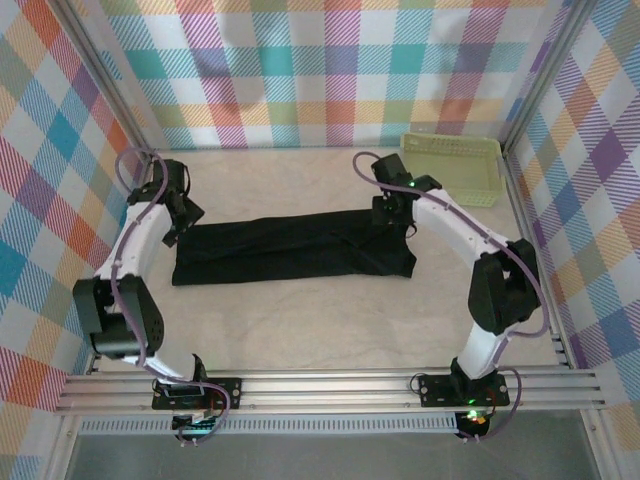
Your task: Fold the inside-out t-shirt
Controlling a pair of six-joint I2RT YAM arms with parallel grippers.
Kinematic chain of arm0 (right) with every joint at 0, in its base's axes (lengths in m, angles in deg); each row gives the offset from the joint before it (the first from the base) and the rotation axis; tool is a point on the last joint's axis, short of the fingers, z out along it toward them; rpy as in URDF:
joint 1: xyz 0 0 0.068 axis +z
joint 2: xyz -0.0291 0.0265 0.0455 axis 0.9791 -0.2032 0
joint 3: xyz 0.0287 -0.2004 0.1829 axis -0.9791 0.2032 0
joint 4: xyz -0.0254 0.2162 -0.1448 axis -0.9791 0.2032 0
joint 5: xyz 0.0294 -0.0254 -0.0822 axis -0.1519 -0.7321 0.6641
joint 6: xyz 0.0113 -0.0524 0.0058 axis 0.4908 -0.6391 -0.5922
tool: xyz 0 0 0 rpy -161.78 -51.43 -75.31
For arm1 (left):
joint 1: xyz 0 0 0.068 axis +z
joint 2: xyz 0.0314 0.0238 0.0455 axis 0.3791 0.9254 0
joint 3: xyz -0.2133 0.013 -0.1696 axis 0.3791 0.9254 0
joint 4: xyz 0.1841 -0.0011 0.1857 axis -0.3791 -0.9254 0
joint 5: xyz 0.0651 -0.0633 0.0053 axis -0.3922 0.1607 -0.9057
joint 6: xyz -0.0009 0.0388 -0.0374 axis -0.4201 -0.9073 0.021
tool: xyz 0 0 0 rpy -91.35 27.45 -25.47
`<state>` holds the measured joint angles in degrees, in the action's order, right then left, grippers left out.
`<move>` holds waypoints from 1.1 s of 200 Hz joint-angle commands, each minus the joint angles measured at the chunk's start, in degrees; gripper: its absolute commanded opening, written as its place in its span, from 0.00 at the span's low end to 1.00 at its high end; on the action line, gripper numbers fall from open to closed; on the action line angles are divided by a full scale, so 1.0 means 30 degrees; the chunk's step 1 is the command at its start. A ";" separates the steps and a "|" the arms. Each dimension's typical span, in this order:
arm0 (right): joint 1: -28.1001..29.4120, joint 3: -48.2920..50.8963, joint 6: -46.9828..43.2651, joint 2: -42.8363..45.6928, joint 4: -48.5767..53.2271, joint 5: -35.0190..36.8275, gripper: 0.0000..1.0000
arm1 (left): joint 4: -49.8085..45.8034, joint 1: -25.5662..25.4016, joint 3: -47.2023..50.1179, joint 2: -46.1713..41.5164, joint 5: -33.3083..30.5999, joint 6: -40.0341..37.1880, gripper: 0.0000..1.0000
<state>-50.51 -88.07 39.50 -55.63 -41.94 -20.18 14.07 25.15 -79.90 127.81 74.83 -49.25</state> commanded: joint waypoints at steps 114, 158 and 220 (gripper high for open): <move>0.0884 -0.2348 0.1124 -0.6622 -0.1291 -0.2835 0.50 | 0.3687 -0.2570 0.2528 0.3739 0.2834 -0.1066 0.51; 0.0273 -0.3828 0.0365 -0.7657 -0.0780 -0.1650 0.50 | 0.2277 -0.1340 -0.0636 0.4924 0.1333 -0.1552 0.46; -0.0144 -0.4434 -0.0435 -0.7122 -0.0456 -0.1220 0.50 | 0.0963 -0.0020 -0.2549 0.5862 0.0613 -0.2133 0.47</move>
<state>-50.49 -100.42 40.27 -78.47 -45.11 -25.17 22.00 24.45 -87.05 146.63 79.31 -54.15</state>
